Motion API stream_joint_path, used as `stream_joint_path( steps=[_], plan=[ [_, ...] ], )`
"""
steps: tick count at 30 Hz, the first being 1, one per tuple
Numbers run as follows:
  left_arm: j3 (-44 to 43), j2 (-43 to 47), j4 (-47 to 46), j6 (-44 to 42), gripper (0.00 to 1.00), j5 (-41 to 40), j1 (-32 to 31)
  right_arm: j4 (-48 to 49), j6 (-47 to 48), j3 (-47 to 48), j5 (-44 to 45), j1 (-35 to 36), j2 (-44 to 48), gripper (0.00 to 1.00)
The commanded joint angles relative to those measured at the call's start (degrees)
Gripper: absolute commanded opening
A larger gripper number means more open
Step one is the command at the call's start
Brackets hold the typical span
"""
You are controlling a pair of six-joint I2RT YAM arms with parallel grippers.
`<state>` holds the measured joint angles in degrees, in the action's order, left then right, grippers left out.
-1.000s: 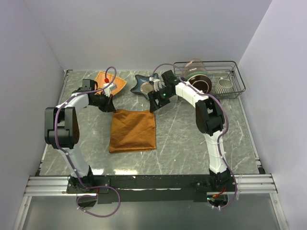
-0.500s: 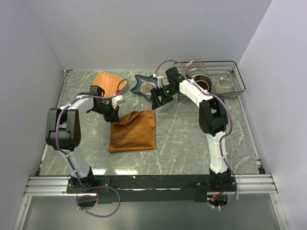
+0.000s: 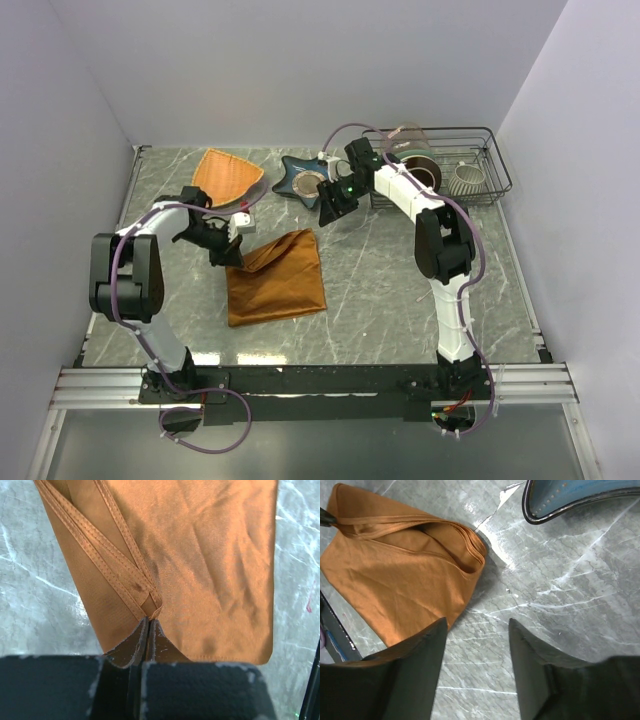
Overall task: Fold the napkin into a case and place the utensils inside
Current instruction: Fold the lower triangle-folded napkin at the center of the board.
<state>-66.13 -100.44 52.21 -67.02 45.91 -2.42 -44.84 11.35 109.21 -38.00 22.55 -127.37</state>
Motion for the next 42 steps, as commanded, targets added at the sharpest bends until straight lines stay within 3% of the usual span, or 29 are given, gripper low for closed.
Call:
stream_joint_path(
  steps=[1, 18, 34, 41, 42],
  plan=[
    [-1.99, 2.88, 5.97, -10.21, 0.01, 4.89, 1.1, -0.6, 0.78, 2.59, -1.03, -0.22, 2.48, 0.55],
    [6.0, 9.12, 15.65, -36.15, 0.01, 2.17, -1.36, -0.51, -0.02, 8.83, -4.01, 0.31, -0.86, 0.51],
    [11.99, 12.55, 12.48, -39.41, 0.01, -0.12, -6.37, -2.62, 5.69, 10.77, -3.13, 7.95, -2.35, 0.53],
    [11.37, 11.68, 12.13, -39.24, 0.01, -0.56, -6.37, -1.57, 3.95, 6.99, -4.01, 9.54, -1.48, 0.26],
    [11.2, 11.67, 12.22, -38.71, 0.01, -0.73, -6.37, -1.57, 2.2, 5.77, -4.71, 9.45, -0.78, 0.25]
  ],
)
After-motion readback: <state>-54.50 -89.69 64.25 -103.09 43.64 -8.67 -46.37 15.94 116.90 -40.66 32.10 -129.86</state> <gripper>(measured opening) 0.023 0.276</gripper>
